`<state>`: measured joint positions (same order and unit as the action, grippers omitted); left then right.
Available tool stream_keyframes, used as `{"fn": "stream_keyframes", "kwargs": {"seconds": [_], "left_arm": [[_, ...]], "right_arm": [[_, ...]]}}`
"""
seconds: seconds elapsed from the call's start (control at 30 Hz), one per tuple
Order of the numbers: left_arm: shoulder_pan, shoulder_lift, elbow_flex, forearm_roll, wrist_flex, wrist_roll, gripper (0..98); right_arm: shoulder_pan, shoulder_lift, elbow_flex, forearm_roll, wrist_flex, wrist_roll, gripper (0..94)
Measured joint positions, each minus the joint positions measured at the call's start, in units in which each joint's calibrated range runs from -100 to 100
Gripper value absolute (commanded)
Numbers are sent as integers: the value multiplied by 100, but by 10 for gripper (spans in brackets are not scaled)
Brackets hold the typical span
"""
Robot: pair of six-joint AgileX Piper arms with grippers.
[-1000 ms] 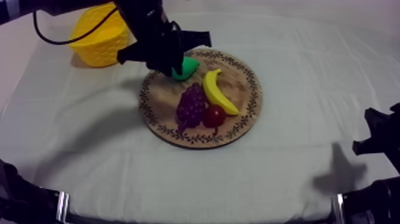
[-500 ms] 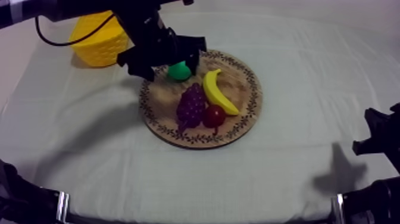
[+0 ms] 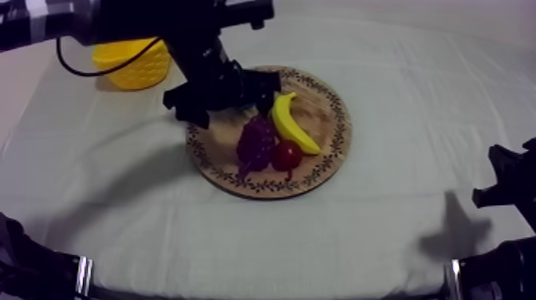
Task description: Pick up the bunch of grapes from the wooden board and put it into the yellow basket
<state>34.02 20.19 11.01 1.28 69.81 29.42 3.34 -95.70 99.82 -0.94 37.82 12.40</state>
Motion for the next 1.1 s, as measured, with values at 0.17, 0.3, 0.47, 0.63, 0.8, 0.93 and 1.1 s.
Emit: {"fn": "stream_keyframes", "kwargs": {"seconds": [0.17, 0.3, 0.47, 0.63, 0.8, 0.93, 1.1], "left_arm": [[62, 381, -152, 37, -84, 2, 871], [112, 735, -372, 80, -95, -33, 871], [109, 1111, -585, 124, -93, -65, 872], [67, 1369, -708, 158, -32, -77, 877], [56, 1572, -914, 173, 158, -103, 879], [50, 1747, -1070, 186, 377, -143, 881], [58, 1940, -1306, 209, 587, -213, 876]], "right_arm": [[0, 0, 0, 0, 0, 0, 3], [0, 0, 0, 0, 0, 0, 3], [0, 0, 0, 0, 0, 0, 3], [0, 0, 0, 0, 0, 0, 3], [0, 0, 0, 0, 0, 0, 3], [0, 0, 0, 0, 0, 0, 3], [0, 0, 0, 0, 0, 0, 3]]}}
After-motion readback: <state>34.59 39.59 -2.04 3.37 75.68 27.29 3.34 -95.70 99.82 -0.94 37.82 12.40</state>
